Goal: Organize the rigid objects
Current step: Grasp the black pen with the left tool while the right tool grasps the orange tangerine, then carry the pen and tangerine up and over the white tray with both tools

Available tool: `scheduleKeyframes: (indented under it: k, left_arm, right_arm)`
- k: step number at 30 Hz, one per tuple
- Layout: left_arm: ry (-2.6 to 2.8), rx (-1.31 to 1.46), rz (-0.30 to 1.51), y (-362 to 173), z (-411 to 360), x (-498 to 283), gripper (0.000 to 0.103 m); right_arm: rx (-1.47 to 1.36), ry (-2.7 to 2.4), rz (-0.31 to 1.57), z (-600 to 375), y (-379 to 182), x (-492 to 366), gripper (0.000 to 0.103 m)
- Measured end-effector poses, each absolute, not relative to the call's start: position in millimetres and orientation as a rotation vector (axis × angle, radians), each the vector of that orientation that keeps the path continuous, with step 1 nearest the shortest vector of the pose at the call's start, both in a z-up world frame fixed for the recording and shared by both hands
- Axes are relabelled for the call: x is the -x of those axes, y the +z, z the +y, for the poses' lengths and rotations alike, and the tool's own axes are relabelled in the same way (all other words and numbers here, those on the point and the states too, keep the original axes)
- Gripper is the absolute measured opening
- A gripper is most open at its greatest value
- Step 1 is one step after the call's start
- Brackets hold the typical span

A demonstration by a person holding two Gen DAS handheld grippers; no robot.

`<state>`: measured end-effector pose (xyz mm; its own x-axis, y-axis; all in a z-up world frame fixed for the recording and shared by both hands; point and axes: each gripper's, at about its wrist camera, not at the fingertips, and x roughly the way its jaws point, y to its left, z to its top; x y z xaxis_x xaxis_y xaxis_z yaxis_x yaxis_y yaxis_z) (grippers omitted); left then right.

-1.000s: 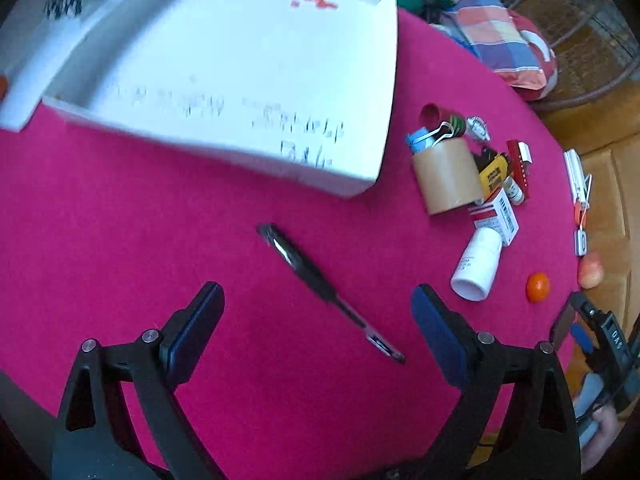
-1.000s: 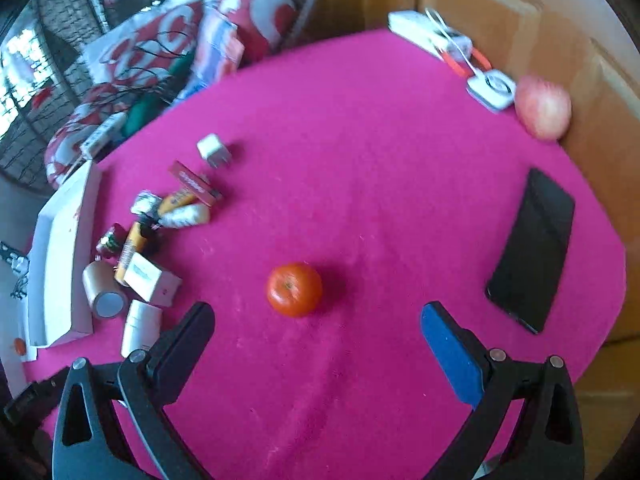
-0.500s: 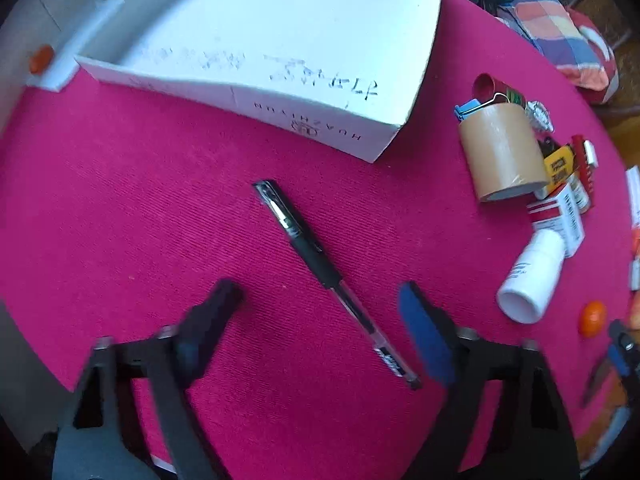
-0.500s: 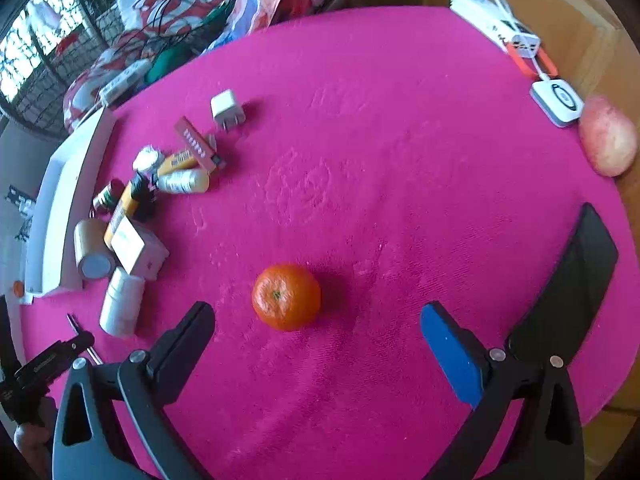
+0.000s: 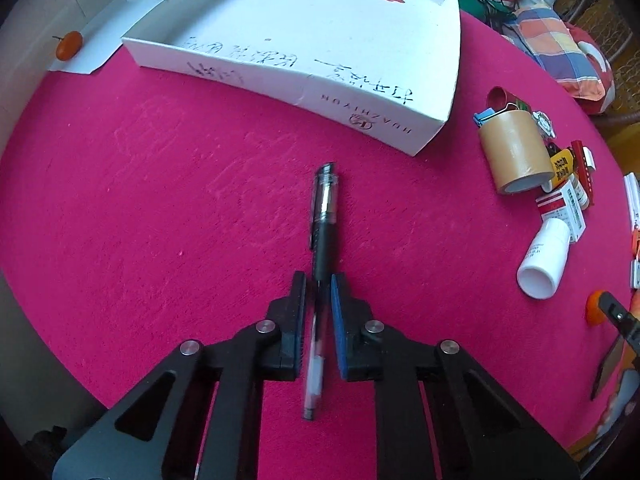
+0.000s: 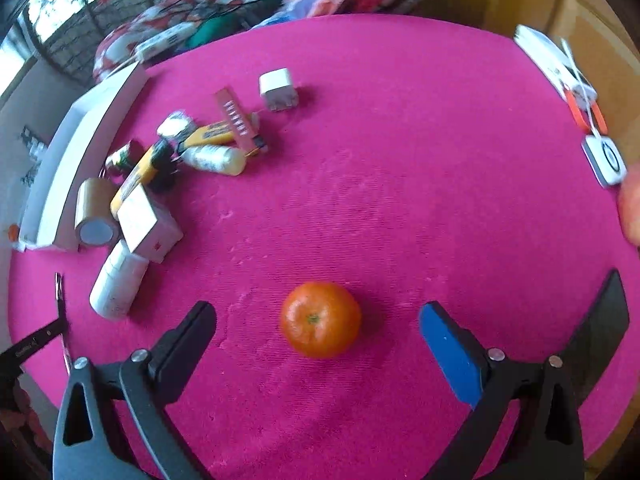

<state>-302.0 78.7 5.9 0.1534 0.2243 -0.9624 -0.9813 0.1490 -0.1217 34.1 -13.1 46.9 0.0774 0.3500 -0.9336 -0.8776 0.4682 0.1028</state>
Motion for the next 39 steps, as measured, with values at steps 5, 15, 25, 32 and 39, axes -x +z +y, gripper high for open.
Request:
scheduleKeyframes:
  k: [5,15,25,32,39]
  left_arm:
    - [1.108,0.924,1.027,6,58,293,0.010]
    - [1.109,0.823,1.052,21,68,266,0.008]
    - [1.124,0.791,0.853,89,78,259,0.008]
    - [1.095,0.711,0.696,159,84,246,0.008]
    - [1.106,0.612,0.640,206,80,230,0.008]
  right_arm:
    - [0.677,1.030,1.133,-6,39,-25,0.082]
    - [0.737,1.110,1.103,0,36,-29,0.041]
    - [0.546,1.233,0.938,0,120,-40,0.041]
    - [0.405,1.339,0.805,5,180,-29,0.041]
    - [0.308,1.424,0.740,0,220,-24,0.041]
